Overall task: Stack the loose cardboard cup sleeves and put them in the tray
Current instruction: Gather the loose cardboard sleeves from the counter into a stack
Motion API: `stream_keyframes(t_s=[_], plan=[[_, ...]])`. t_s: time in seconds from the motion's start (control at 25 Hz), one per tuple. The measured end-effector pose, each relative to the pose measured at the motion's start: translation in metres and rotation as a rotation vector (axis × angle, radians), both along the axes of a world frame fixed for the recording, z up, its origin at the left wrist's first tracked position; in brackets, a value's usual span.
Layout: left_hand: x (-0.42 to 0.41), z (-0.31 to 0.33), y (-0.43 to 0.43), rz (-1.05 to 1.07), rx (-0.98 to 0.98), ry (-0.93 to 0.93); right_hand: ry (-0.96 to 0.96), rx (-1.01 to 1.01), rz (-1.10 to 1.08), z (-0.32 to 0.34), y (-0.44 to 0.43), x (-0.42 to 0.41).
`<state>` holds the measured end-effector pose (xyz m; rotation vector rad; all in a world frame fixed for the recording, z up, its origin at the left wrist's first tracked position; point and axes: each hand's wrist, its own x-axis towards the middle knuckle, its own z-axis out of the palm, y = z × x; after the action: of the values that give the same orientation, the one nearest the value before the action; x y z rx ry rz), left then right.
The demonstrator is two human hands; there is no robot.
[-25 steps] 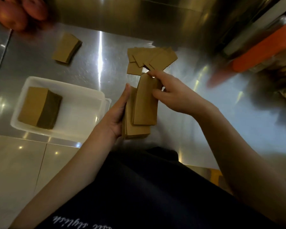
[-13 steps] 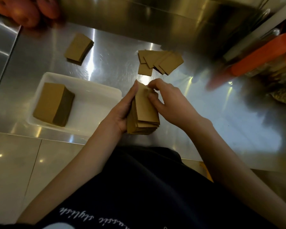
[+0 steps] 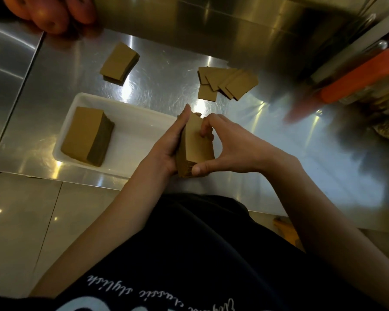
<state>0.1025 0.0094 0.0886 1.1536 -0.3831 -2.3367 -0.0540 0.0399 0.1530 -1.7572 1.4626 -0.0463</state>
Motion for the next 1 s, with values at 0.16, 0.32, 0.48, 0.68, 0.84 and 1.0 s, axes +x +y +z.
stream_keyframes(t_s=[0.16, 0.32, 0.48, 0.68, 0.84, 1.0], plan=[[0.002, -0.001, 0.0, -0.009, -0.006, -0.011, 0.02, -0.015, 0.039, -0.005, -0.004, 0.002], [0.003, -0.001, 0.003, 0.027, -0.009, 0.116, 0.015, -0.066, 0.06, -0.003, -0.005, 0.0], [0.002, -0.008, -0.001, 0.021, -0.029, 0.107, 0.016, -0.089, 0.081, 0.001, -0.006, -0.002], [0.002, -0.012, -0.015, 0.108, 0.025, 0.265, -0.1, -0.097, -0.161, 0.002, -0.022, -0.027], [-0.006, -0.017, -0.025, 0.144, 0.06, 0.343, -0.094, -0.208, -0.496, -0.029, -0.047, -0.061], [-0.013, -0.023, -0.038, 0.175, 0.042, 0.389, -0.073, -0.095, -0.789, -0.065, -0.073, -0.092]])
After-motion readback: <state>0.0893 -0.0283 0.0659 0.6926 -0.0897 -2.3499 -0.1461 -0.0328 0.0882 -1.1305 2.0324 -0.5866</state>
